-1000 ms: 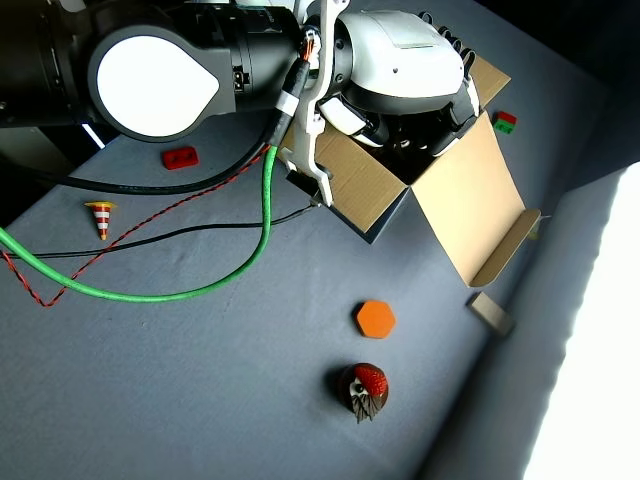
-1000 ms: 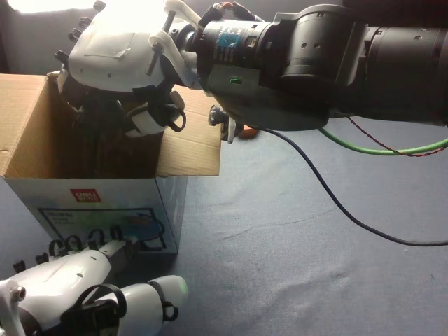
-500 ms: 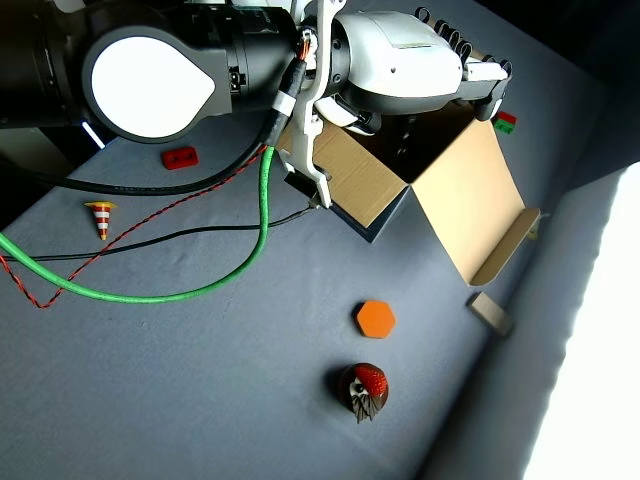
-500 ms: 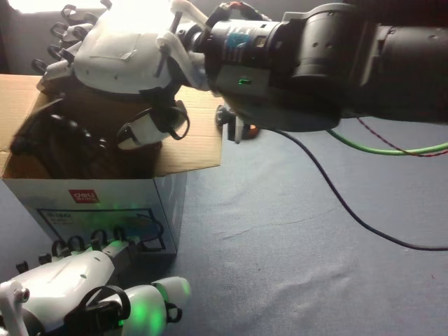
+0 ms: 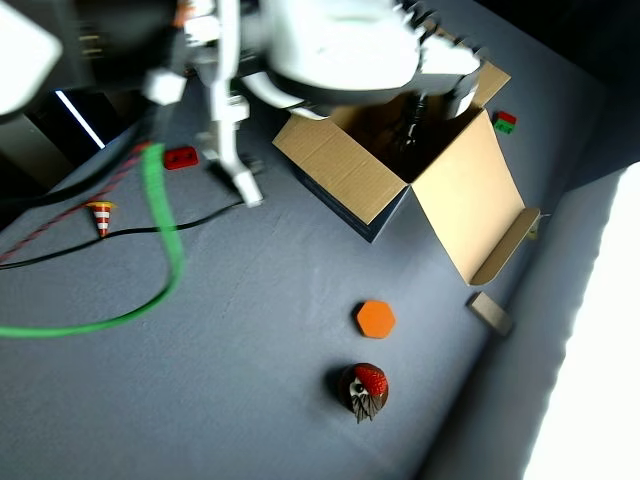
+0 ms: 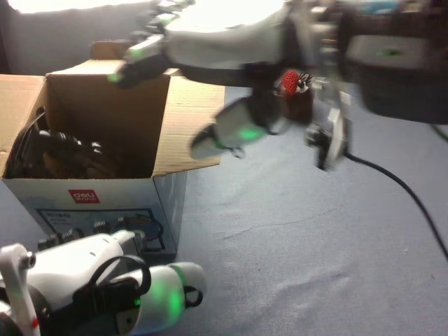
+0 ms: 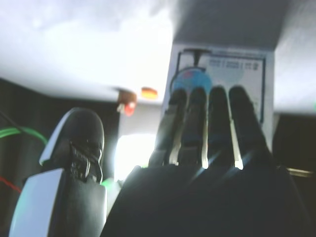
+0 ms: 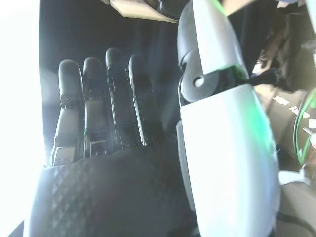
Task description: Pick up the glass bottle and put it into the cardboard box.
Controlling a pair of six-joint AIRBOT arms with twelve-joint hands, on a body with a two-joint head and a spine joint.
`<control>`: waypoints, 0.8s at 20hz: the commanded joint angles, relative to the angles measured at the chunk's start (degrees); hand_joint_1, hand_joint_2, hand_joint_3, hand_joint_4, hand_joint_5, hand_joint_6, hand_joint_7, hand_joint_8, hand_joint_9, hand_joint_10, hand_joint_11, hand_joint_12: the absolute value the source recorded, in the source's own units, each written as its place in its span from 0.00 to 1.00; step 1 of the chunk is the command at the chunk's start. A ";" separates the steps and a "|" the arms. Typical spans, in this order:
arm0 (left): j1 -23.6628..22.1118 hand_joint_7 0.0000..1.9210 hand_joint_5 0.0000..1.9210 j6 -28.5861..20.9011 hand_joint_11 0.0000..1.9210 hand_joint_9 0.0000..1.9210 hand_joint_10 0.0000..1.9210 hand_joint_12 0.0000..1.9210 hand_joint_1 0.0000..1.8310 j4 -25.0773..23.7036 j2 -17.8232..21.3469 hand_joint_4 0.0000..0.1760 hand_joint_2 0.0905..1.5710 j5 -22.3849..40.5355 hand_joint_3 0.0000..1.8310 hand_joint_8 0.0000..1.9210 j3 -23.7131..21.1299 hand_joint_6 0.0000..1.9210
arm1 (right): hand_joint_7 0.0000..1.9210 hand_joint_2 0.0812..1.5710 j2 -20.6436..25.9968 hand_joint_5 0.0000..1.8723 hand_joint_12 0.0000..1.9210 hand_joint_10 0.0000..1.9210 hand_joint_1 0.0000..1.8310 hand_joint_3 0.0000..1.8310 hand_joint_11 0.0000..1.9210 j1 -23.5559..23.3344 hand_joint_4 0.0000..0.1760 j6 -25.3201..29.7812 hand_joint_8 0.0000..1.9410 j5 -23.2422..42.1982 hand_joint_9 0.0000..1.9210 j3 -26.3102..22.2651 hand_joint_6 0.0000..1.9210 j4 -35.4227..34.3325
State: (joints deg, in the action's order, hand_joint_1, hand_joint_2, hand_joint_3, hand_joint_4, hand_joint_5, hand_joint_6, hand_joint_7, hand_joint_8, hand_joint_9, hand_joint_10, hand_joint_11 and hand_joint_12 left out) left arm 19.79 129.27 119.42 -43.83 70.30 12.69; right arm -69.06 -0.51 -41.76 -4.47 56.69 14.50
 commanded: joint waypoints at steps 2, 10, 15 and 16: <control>-4.18 0.02 0.03 2.07 0.00 0.00 0.00 0.00 0.00 -0.54 -0.67 0.00 0.78 5.25 0.00 0.00 -0.54 0.00 | 0.21 0.61 4.16 0.17 0.51 0.18 0.55 0.00 0.00 -1.42 0.00 0.34 0.00 4.49 0.09 -3.29 0.05 -3.83; -19.31 0.03 0.03 7.62 0.00 0.00 0.00 0.00 0.00 6.72 -2.76 0.00 0.78 13.88 0.00 0.00 -2.38 0.00 | 0.24 0.70 14.47 0.20 0.56 0.19 0.31 0.02 0.00 2.12 0.00 -3.69 0.01 12.06 0.12 -12.36 0.05 -5.86; -23.04 0.03 0.03 8.47 0.00 0.01 0.00 0.00 0.00 6.68 -3.69 0.00 0.78 12.90 0.00 0.00 -2.97 0.00 | 0.24 0.70 17.79 0.20 0.56 0.19 0.31 0.01 0.00 12.66 0.00 -60.44 0.01 41.70 0.12 -22.92 0.05 -49.19; -23.38 0.03 0.03 9.31 0.00 0.01 0.00 0.00 0.00 6.60 -3.69 0.00 0.78 11.88 0.00 0.00 -3.23 0.00 | 0.24 0.70 17.66 0.20 0.56 0.19 0.31 0.01 0.00 12.20 0.00 -69.92 0.01 43.16 0.12 -24.93 0.05 -61.08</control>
State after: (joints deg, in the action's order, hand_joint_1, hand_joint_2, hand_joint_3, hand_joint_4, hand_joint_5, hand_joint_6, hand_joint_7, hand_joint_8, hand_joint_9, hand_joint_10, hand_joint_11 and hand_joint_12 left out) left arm -2.90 138.65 130.32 -47.64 83.33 9.67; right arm -51.72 12.08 -112.53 31.86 31.33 -49.58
